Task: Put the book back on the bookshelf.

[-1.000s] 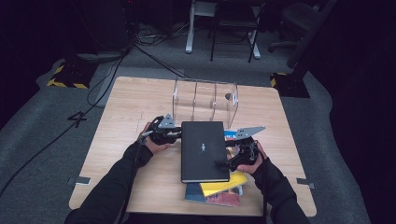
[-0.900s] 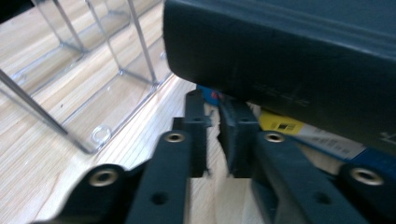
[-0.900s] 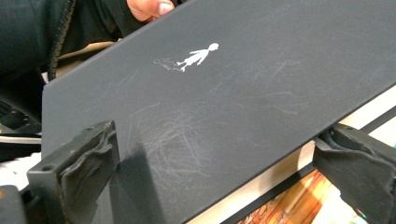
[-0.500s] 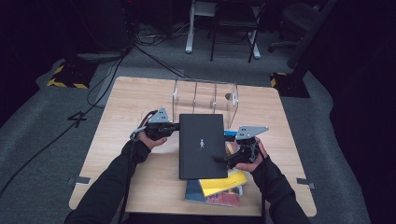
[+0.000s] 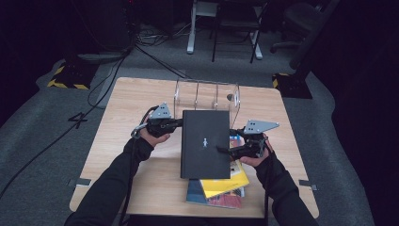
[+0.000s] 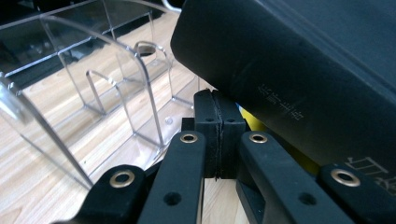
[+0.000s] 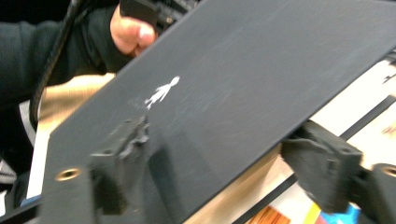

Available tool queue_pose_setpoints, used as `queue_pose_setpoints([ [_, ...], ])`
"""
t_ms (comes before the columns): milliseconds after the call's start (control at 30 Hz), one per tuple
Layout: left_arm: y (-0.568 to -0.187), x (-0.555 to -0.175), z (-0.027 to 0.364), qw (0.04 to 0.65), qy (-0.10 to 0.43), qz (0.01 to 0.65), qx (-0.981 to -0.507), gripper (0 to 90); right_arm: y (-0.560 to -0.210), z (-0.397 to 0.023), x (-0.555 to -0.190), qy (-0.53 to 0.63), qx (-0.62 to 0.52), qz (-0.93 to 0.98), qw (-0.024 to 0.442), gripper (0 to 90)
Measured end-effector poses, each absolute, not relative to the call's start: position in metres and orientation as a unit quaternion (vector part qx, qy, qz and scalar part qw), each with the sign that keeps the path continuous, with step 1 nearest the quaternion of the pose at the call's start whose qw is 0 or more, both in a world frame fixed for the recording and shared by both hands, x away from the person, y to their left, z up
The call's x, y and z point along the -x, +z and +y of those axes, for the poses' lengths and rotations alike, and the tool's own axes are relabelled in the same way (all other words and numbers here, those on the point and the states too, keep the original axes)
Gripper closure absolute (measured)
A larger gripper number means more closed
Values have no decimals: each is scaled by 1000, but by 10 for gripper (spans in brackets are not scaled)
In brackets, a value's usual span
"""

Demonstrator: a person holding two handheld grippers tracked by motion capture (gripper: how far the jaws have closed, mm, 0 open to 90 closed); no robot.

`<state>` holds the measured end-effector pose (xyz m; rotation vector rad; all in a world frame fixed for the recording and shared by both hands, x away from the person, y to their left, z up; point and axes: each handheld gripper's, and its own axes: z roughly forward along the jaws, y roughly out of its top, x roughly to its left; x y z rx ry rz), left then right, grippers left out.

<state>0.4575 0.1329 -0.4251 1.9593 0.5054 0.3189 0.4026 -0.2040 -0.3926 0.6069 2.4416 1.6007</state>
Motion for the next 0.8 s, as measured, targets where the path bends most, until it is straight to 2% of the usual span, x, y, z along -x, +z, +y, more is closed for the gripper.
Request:
queue_pose_setpoints([
  [167, -415, -454, 127, 526, 144, 200, -814, 899, -384, -204, -404, 542, -189, 815, 72, 335],
  [567, -394, -448, 124, 547, 149, 187, -802, 899, -373, -213, -405, 574, -169, 799, 53, 529],
  [600, -388, -446, 124, 553, 149, 184, -799, 900, -368, -214, -403, 583, -159, 794, 60, 567],
  [800, -365, -435, 119, 567, 156, 168, -791, 900, -355, -213, -398, 591, -144, 790, 81, 616],
])
